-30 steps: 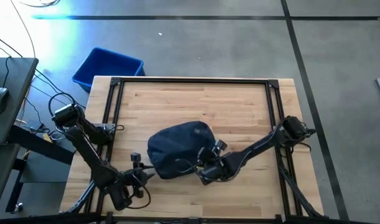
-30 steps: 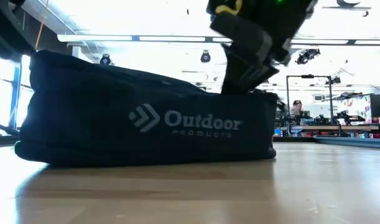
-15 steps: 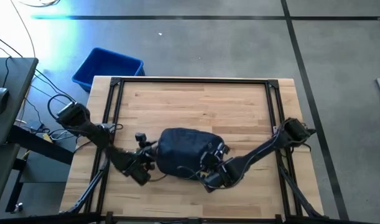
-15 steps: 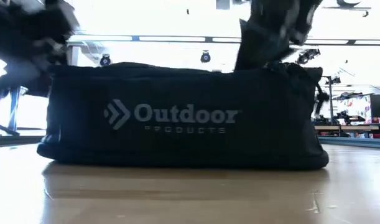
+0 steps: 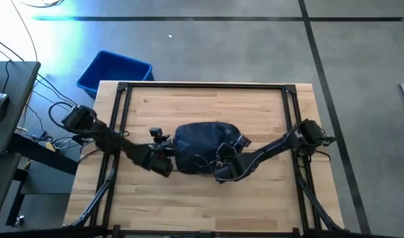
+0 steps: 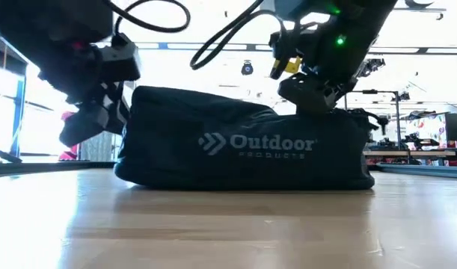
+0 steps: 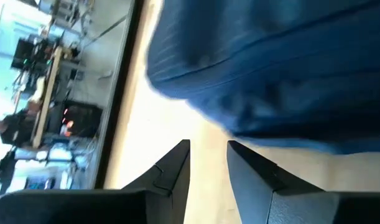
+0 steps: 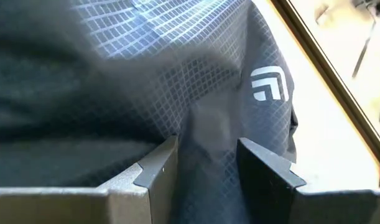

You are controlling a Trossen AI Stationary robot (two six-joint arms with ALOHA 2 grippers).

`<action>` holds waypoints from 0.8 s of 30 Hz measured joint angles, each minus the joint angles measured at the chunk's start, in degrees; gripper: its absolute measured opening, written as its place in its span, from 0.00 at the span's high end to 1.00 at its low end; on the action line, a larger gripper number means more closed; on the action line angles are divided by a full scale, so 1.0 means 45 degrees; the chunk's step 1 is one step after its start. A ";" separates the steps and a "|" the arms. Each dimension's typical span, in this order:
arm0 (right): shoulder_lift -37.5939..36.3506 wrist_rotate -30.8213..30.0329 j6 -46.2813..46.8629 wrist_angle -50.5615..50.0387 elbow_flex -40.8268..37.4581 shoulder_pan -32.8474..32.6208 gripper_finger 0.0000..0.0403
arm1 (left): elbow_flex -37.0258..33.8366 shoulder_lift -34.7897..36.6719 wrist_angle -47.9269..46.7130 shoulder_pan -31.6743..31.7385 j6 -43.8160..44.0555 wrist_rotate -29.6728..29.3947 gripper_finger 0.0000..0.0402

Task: Unpack backpack
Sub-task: Move the black backpack to the center of the table

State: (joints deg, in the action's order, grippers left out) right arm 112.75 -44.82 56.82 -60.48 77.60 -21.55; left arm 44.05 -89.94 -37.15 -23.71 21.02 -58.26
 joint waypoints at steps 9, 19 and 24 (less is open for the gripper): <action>-0.0910 -0.0414 0.1300 -0.1934 0.0836 -0.0937 0.61 | 0.0141 0.2712 0.0118 -0.1296 0.1477 0.0310 0.88; -0.1225 -0.0272 0.1500 -0.1010 0.0682 -0.1961 0.61 | 0.0141 0.2161 0.3218 -0.1458 0.0640 0.3163 0.98; -0.1209 -0.0089 0.1332 -0.0091 -0.0181 -0.1653 0.61 | 0.0141 0.0584 0.3281 -0.0793 0.0737 0.2940 0.99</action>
State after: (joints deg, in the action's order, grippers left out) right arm 107.31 -45.22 62.82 -60.89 76.79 -28.98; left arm 44.69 -87.31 -22.39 -27.28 24.34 -45.03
